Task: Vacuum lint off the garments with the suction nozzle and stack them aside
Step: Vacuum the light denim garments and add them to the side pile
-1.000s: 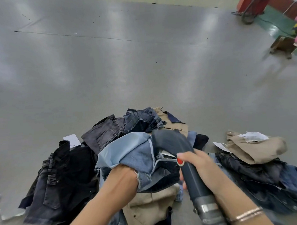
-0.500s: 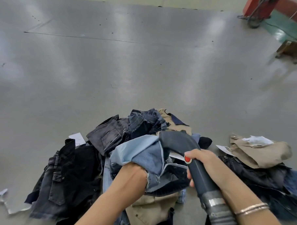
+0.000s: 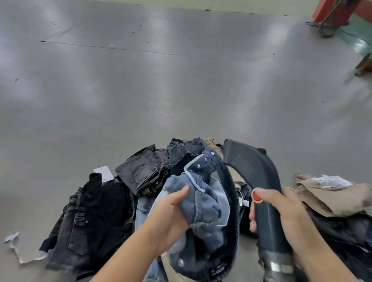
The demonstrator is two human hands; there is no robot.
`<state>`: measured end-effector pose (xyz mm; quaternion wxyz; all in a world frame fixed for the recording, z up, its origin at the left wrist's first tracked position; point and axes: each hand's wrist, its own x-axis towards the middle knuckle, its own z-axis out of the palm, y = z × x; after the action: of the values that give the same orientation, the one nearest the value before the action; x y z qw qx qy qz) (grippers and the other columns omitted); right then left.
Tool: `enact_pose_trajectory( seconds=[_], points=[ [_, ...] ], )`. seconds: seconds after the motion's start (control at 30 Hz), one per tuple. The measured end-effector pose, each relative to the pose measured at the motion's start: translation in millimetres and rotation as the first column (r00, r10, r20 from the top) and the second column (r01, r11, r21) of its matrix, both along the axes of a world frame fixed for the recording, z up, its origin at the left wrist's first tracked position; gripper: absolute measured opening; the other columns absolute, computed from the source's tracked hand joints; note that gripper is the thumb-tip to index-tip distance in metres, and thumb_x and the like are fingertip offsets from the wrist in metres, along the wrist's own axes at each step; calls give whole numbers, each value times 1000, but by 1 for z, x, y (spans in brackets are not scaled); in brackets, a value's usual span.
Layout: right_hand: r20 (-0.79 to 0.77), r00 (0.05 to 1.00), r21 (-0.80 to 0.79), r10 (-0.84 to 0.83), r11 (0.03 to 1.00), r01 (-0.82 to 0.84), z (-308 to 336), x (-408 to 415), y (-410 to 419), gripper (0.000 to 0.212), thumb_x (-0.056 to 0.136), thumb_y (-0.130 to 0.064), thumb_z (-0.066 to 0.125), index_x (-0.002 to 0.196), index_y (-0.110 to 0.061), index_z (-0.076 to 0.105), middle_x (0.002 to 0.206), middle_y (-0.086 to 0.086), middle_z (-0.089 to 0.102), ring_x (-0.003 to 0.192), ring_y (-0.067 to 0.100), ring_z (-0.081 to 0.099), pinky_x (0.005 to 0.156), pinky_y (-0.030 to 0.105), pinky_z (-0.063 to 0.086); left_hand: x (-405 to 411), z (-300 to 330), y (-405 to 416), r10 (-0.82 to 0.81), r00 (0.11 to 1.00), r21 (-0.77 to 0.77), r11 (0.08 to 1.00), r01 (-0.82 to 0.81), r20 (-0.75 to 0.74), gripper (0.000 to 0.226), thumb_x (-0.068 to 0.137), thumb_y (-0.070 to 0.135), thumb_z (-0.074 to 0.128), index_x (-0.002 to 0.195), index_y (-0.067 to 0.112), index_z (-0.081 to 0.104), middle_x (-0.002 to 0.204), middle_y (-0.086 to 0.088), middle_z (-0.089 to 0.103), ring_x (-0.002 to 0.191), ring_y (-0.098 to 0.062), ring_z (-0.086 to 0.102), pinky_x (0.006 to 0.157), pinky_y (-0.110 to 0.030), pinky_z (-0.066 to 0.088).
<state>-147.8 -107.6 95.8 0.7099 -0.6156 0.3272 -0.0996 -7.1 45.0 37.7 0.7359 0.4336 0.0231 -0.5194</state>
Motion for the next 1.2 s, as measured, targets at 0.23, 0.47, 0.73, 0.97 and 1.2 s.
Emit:
enact_pose_trajectory(
  seconds=[0.23, 0.47, 0.73, 0.97, 1.2],
  points=[
    [-119, 956, 61, 268, 963, -262, -7, 0, 43, 9, 64, -33, 65, 67, -24, 63, 54, 14, 57, 42, 23, 53, 44, 28, 44, 10, -10, 0, 48, 992, -110, 992, -61, -116, 48, 83, 37, 42, 97, 5, 77, 109, -15, 71, 100, -28, 69, 85, -46, 49],
    [-82, 982, 48, -172, 983, 176, -8, 12, 5, 17, 83, -18, 61, 75, -5, 55, 56, 16, 55, 41, 25, 51, 40, 28, 45, 24, 0, 0, 61, 996, -152, 986, -70, -59, 61, 90, 40, 40, 128, -6, 53, 129, -30, 56, 117, -44, 56, 102, -57, 41],
    [-112, 977, -2, -179, 984, 180, -10, -2, 3, 11, 86, -16, 60, 87, -5, 56, 57, 17, 57, 45, 26, 55, 40, 27, 46, 92, -67, -59, -254, 905, 358, 925, 125, 341, 64, 91, 57, 42, 137, 12, 48, 143, -11, 49, 124, -24, 51, 99, -35, 39],
    [-181, 977, 44, -112, 992, 122, -29, 1, 1, 11, 87, -11, 61, 97, -12, 57, 57, 15, 58, 46, 26, 55, 47, 31, 47, 61, -228, -34, -851, 413, 910, 399, 109, 324, 76, 89, 36, 59, 151, 12, 22, 149, -15, 37, 135, -28, 38, 107, -29, 34],
    [-224, 971, 62, -86, 993, 102, -37, 1, -4, 8, 87, -9, 60, 94, -9, 57, 53, 17, 55, 44, 25, 53, 41, 28, 46, 72, -227, -45, -679, 522, 837, 528, -140, 516, 109, 73, 44, 75, 152, 10, 9, 155, -13, 20, 142, -31, 24, 114, -41, 26]
  ],
)
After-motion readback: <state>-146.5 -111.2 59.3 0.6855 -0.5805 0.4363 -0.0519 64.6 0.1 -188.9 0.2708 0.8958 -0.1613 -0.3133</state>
